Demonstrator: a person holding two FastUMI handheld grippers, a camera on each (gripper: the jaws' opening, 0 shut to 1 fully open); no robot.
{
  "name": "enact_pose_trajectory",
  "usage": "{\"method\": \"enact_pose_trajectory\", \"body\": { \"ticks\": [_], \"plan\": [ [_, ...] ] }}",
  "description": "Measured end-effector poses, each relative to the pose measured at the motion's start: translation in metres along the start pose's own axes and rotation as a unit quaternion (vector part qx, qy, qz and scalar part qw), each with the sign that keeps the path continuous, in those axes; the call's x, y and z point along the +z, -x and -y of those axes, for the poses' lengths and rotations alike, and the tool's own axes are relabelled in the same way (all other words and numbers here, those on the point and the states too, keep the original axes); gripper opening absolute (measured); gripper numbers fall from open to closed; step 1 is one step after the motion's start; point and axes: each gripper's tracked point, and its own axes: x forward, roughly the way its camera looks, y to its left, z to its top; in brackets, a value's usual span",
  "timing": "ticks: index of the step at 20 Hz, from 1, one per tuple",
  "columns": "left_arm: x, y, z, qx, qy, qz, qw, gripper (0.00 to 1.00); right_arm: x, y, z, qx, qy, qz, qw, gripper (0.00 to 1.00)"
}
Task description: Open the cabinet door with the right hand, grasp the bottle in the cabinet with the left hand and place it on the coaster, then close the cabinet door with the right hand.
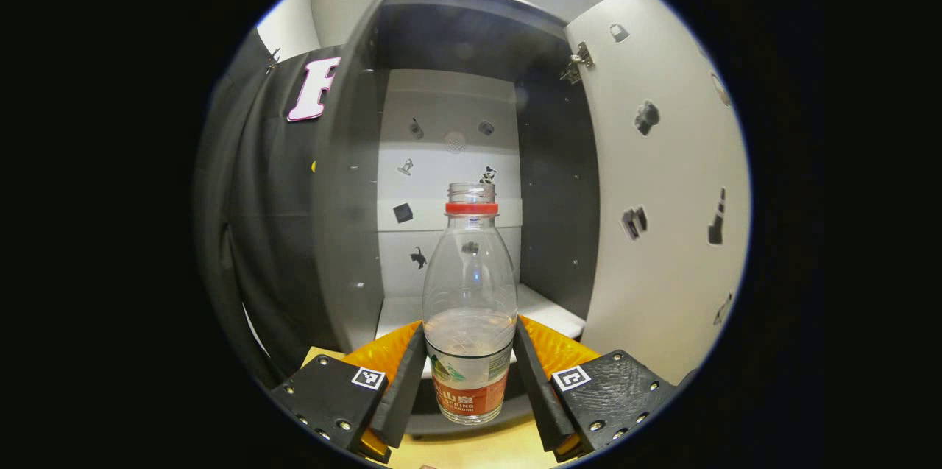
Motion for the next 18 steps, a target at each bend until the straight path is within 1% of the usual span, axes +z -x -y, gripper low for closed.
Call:
{"method": "enact_pose_trajectory", "body": {
  "ticks": [3, 5, 6, 7, 8, 9, 13, 15, 16, 18],
  "plan": [
    [-0.03, 0.037, -0.012, 0.005, 0.002, -0.012, 1.0, 0.64, -0.008, 0.018, -0.01, 0.009, 0.002, -0.004, 1.0, 0.98],
    [-0.055, 0.059, -0.021, 0.008, 0.0, -0.022, 1.0, 0.64, -0.011, 0.029, -0.007, 0.001, 0.015, -0.004, 1.0, 0.98],
    [-0.068, 0.07, -0.025, 0.011, -0.001, -0.026, 1.0, 0.66, -0.011, 0.034, -0.008, 0.0, 0.018, -0.004, 1.0, 0.98],
    [-0.081, 0.078, -0.029, 0.013, -0.003, -0.028, 1.0, 0.65, -0.012, 0.041, -0.009, -0.002, 0.017, -0.003, 1.0, 0.98],
    [-0.092, 0.087, -0.034, 0.016, -0.003, -0.03, 0.999, 0.64, -0.012, 0.046, -0.01, -0.003, 0.014, -0.002, 1.0, 0.93],
    [-0.104, 0.094, -0.039, 0.021, -0.002, -0.032, 0.999, 0.64, -0.015, 0.051, -0.011, -0.004, 0.009, -0.004, 1.0, 0.98],
    [-0.16, 0.126, -0.053, 0.028, 0.012, -0.037, 0.999, 0.65, -0.028, 0.07, -0.013, -0.01, -0.001, -0.01, 1.0, 0.98],
    [-0.19, 0.137, -0.058, 0.027, 0.01, -0.045, 0.999, 0.63, -0.033, 0.075, -0.022, -0.002, -0.003, -0.014, 1.0, 0.98],
    [-0.206, 0.142, -0.061, 0.029, 0.008, -0.051, 0.998, 0.65, -0.035, 0.077, -0.027, 0.001, 0.001, -0.017, 1.0, 0.98],
    [-0.23, 0.152, -0.065, 0.034, 0.004, -0.057, 0.998, 0.63, -0.038, 0.081, -0.026, -0.006, 0.008, -0.023, 1.0, 0.98]
  ]
}}
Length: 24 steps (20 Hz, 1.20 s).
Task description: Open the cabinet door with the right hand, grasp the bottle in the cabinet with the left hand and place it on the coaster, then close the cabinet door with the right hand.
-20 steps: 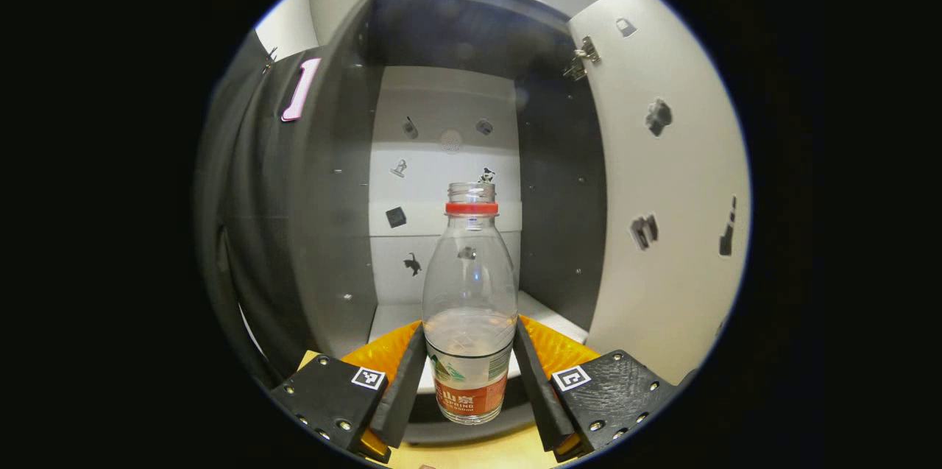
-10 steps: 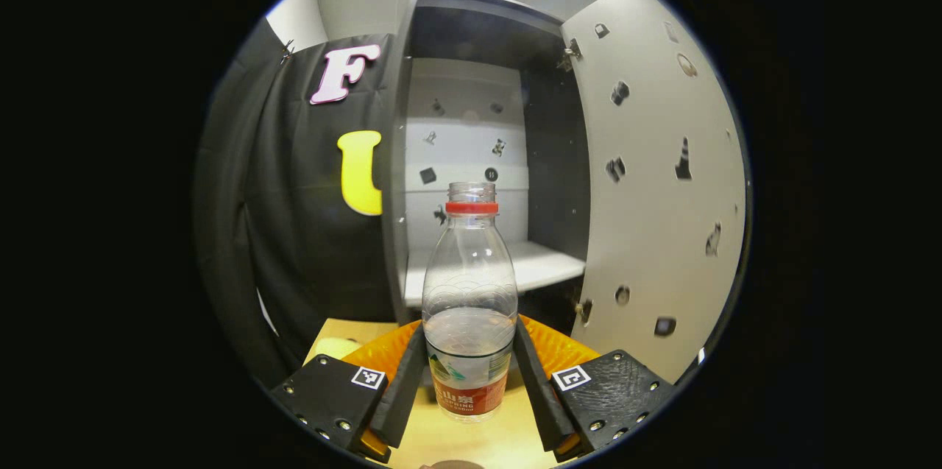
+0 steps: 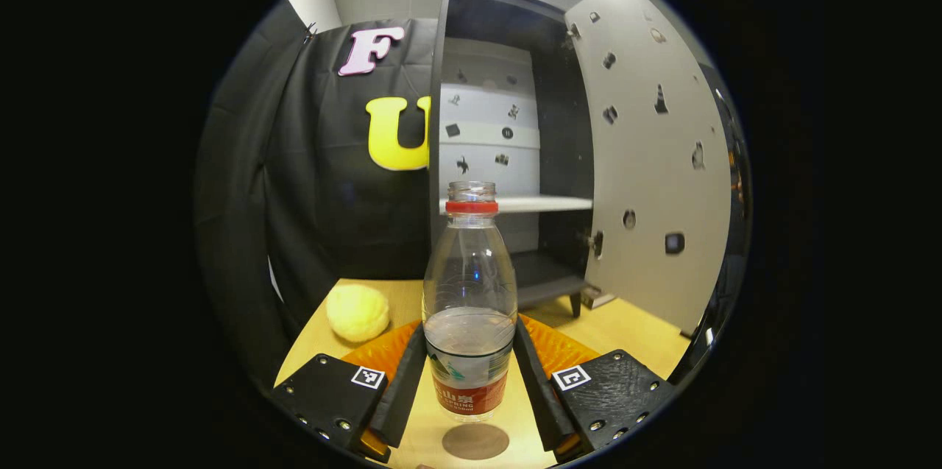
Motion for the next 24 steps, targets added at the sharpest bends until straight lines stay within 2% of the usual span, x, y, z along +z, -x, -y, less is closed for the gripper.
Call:
{"method": "enact_pose_trajectory", "body": {
  "ticks": [3, 7, 12, 15, 24],
  "plan": [
    [-0.032, 0.0, 0.005, -0.014, 0.019, 0.0, 1.0, 0.65, 0.006, 0.005, -0.001, -0.012, -0.017, 0.004, 1.0, 0.98],
    [-0.068, -0.005, 0.009, -0.019, 0.014, 0.0, 1.0, 0.65, 0.0, 0.013, 0.001, -0.023, -0.043, -0.007, 0.999, 0.98],
    [-0.107, -0.008, 0.014, -0.023, 0.007, -0.022, 0.999, 0.65, -0.003, 0.017, 0.001, -0.032, -0.044, -0.017, 0.998, 0.98],
    [-0.119, -0.008, 0.026, -0.038, 0.001, -0.032, 0.999, 0.65, -0.005, 0.02, 0.0, -0.037, -0.041, -0.017, 0.998, 0.98],
    [-0.132, 0.003, 0.015, -0.024, -0.012, -0.048, 0.998, 0.66, -0.016, 0.025, 0.001, -0.044, -0.051, -0.025, 0.997, 0.98]
  ]
}}
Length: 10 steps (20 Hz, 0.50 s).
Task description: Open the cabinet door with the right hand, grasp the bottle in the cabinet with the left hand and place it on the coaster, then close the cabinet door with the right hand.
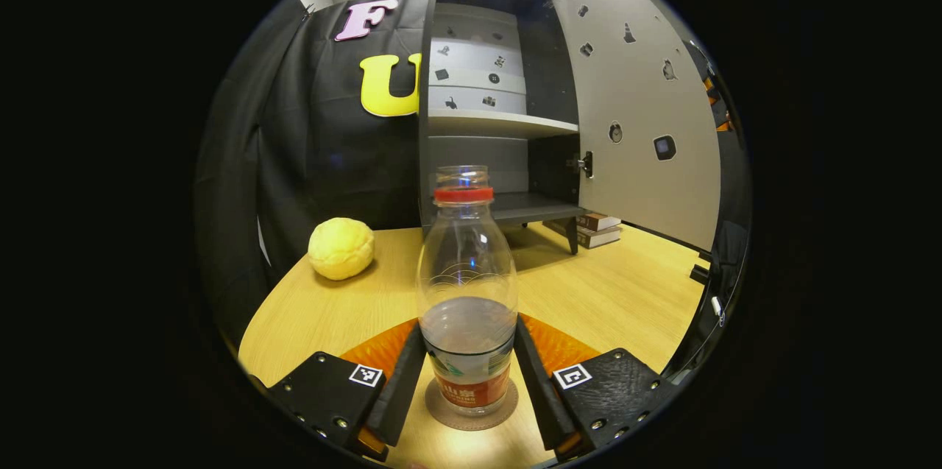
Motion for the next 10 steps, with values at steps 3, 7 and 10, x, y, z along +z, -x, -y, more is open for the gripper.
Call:
{"method": "enact_pose_trajectory", "body": {
  "ticks": [3, 7, 10],
  "plan": [
    [-0.001, 0.0, 0.006, -0.005, -0.008, -0.005, 1.0, 0.73, -0.002, 0.002, 0.005, -0.004, -0.008, 0.0, 1.0, 0.98],
    [-0.002, 0.004, 0.01, -0.006, -0.018, -0.014, 1.0, 0.72, -0.006, 0.0, 0.007, -0.005, -0.017, -0.003, 1.0, 0.98],
    [-0.005, 0.01, 0.009, 0.0, -0.017, -0.033, 0.999, 0.73, -0.005, -0.006, 0.007, -0.002, -0.017, 0.001, 1.0, 0.98]
  ]
}}
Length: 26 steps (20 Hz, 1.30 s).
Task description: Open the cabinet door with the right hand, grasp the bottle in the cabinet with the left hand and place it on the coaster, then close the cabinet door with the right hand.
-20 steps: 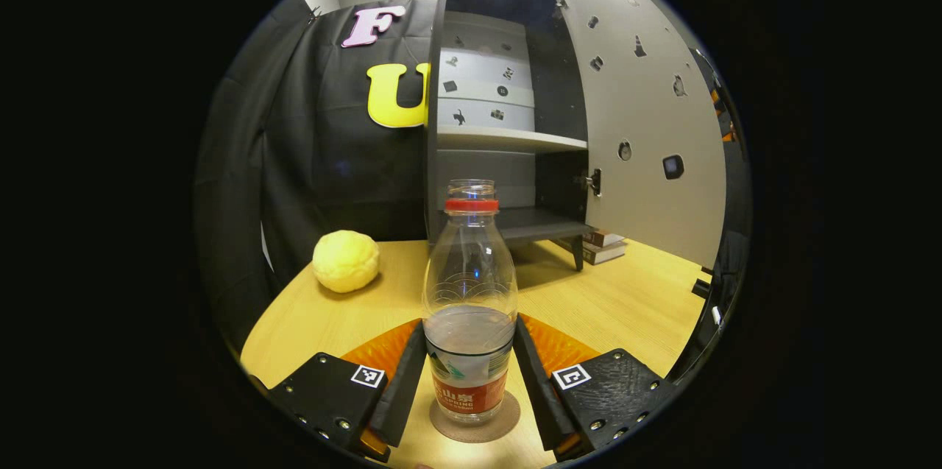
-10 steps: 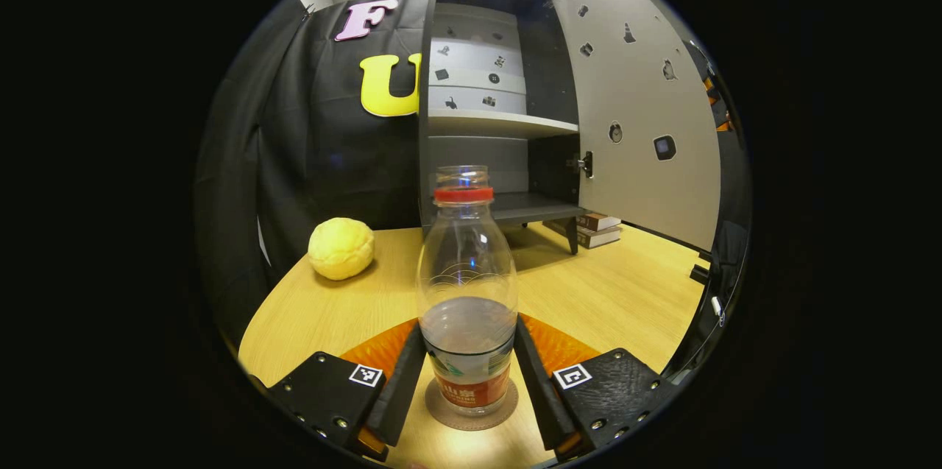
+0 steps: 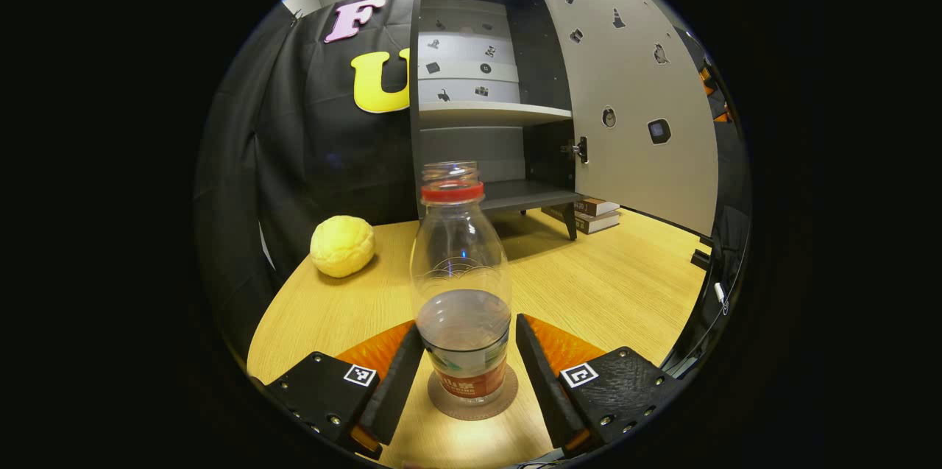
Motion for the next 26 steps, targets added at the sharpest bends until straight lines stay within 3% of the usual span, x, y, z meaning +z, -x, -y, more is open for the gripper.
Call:
{"method": "enact_pose_trajectory", "body": {
  "ticks": [6, 10, 12, 13, 19, 20, 24, 26],
  "plan": [
    [0.003, 0.039, 0.0, 0.02, 0.025, -0.036, 0.999, 0.73, -0.003, -0.023, 0.007, 0.007, -0.002, -0.005, 1.0, 0.98],
    [0.055, 0.083, -0.001, 0.038, 0.048, -0.011, 0.998, 0.73, -0.001, -0.03, 0.001, 0.022, 0.027, -0.007, 0.999, 0.98],
    [0.088, 0.1, -0.006, 0.057, 0.03, -0.002, 0.998, 0.73, 0.018, -0.023, 0.002, 0.028, 0.029, 0.011, 0.999, 0.98],
    [0.106, 0.109, -0.01, 0.069, 0.02, 0.007, 0.997, 0.73, 0.029, -0.019, -0.003, 0.036, 0.025, 0.02, 0.999, 0.93],
    [0.19, 0.128, -0.024, 0.091, 0.019, 0.032, 0.995, 0.73, 0.096, 0.012, -0.045, 0.114, 0.047, 0.069, 0.99, 0.93],
    [0.2, 0.129, -0.027, 0.096, 0.031, 0.035, 0.994, 0.73, 0.104, 0.018, -0.054, 0.128, 0.057, 0.075, 0.987, 1.0],
    [0.231, 0.136, -0.034, 0.097, 0.095, 0.052, 0.989, 0.73, 0.12, 0.037, -0.083, 0.175, 0.092, 0.091, 0.976, 0.98],
    [0.241, 0.141, -0.045, 0.103, 0.091, 0.057, 0.989, 0.73, 0.117, 0.043, -0.094, 0.188, 0.107, 0.092, 0.972, 0.98]
  ]
}}
